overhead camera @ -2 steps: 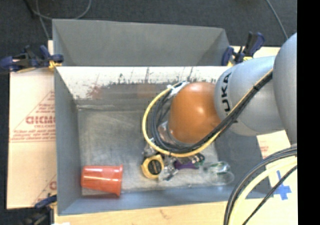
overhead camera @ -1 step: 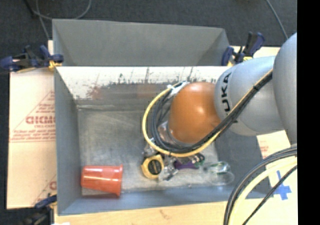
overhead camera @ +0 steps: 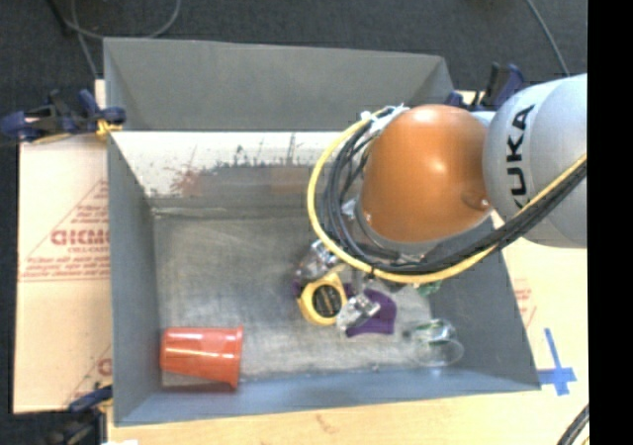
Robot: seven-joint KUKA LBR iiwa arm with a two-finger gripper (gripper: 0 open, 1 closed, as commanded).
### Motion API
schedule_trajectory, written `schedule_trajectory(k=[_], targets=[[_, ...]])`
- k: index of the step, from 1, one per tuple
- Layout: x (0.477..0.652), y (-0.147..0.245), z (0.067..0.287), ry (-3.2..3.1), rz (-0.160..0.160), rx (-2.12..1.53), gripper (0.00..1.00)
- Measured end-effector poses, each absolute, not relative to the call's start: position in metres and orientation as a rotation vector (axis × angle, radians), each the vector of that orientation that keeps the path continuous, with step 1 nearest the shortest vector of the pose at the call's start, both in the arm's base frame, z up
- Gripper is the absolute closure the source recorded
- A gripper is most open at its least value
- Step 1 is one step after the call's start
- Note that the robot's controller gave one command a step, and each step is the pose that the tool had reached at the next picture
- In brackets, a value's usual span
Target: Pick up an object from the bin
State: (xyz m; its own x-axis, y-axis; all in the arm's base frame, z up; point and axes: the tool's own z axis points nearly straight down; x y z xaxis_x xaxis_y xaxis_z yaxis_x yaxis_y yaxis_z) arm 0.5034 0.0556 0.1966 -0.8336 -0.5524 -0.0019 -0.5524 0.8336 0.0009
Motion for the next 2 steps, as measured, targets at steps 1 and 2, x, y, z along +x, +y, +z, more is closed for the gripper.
schedule_trajectory(k=[1, 2], targets=[[0.503, 0.056, 0.196, 3.008, 0.004, -0.905, 1.00], [0.515, 0.063, 0.242, 2.995, 0.001, -0.964, 1.00]])
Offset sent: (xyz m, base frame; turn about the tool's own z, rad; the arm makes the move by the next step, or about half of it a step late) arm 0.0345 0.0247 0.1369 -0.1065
